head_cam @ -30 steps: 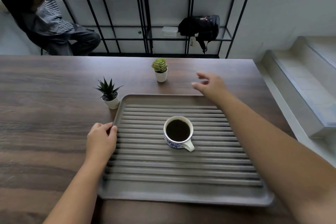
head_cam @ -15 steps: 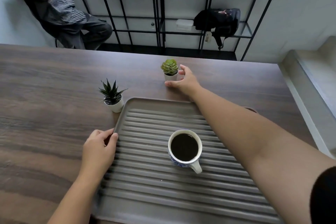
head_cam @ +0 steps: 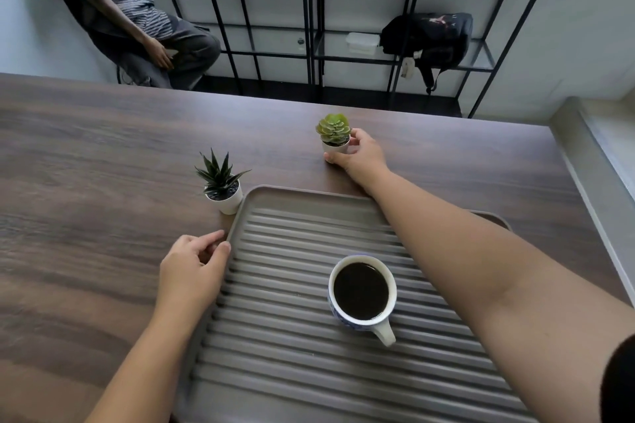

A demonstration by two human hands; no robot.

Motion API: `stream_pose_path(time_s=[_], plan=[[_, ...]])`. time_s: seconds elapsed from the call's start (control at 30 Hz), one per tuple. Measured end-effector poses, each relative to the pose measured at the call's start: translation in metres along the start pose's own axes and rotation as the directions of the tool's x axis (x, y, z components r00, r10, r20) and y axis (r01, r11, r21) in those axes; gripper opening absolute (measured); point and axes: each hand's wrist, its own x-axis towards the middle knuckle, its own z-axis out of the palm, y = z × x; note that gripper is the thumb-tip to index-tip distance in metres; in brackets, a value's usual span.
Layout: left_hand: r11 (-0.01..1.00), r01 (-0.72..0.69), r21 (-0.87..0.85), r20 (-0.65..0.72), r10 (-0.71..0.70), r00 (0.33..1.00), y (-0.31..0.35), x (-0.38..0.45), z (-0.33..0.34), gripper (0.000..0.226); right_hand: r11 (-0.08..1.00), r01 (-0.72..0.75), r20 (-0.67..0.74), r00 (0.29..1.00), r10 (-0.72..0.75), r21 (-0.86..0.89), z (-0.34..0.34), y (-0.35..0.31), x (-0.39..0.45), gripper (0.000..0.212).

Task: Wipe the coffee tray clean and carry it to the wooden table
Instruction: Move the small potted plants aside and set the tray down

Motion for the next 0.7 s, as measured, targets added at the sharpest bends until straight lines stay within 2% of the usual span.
stream_pose_path(time_s=[0.1,0.23,0.4,0.57,0.7], plan=[[1.000,-0.007,-0.015,-0.014,0.006,1.000,0.005,0.002,0.001,0.025,1.000,-0.007,0.007,1.000,0.007,0.016,-0.003,-0.001,-0.005,0.057],[1.000,-0.008,-0.022,-0.006,0.008,1.000,0.006,0.000,0.005,0.026,0.996,-0.009,-0.035,0.999,0.012,0.086,-0.025,-0.001,-0.016,0.057],[1.000,-0.012,-0.008,0.007,0.012,1.000,0.006,0.002,0.008,0.026,0.998,-0.032,-0.191,0.981,0.040,0.046,-0.100,0.010,-0.032,0.058],[0.999,-0.033,0.027,0.010,0.033,0.999,0.004,0.003,0.012,0.026,0.990,-0.135,-0.431,0.893,0.134,0.029,-0.181,0.039,-0.046,0.060],[0.998,-0.038,0.044,0.018,0.037,0.999,0.003,0.004,0.013,0.026,0.977,-0.207,-0.524,0.828,0.202,0.050,-0.225,0.061,-0.052,0.062]])
